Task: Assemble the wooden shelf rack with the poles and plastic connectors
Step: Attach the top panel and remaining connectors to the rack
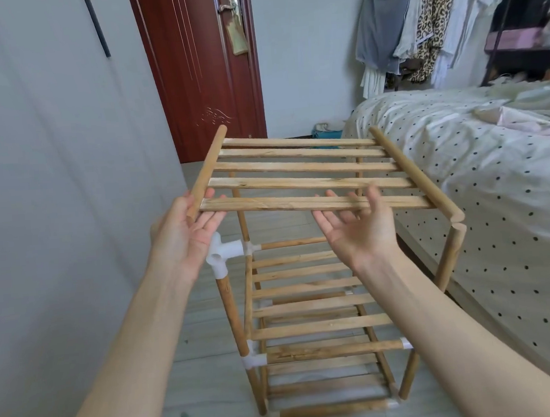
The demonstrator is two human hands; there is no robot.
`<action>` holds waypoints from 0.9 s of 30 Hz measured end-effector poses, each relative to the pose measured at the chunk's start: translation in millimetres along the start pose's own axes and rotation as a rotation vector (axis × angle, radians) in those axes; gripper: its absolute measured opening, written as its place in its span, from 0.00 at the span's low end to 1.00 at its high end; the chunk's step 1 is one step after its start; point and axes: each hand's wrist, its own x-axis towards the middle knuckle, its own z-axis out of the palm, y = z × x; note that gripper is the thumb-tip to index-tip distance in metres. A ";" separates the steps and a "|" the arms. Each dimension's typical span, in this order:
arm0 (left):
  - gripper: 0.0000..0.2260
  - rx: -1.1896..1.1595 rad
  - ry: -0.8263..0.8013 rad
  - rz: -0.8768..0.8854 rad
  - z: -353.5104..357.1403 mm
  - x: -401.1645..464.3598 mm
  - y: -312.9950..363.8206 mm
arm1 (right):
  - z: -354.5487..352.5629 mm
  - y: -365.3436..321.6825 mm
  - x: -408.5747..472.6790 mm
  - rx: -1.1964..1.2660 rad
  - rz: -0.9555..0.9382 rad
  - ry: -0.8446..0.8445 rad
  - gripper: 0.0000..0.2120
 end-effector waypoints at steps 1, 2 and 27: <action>0.07 0.029 -0.013 0.008 -0.3 -1.0 -0.7 | 1.4 0.9 2.5 -0.017 0.026 0.006 0.15; 0.07 0.071 -0.030 0.025 -1.3 -1.8 -1.6 | 2.7 1.7 4.6 -0.014 0.060 0.013 0.10; 0.17 0.801 -0.556 -0.138 -53.9 -18.4 0.9 | -15.1 -12.8 35.7 -0.169 0.016 0.009 0.10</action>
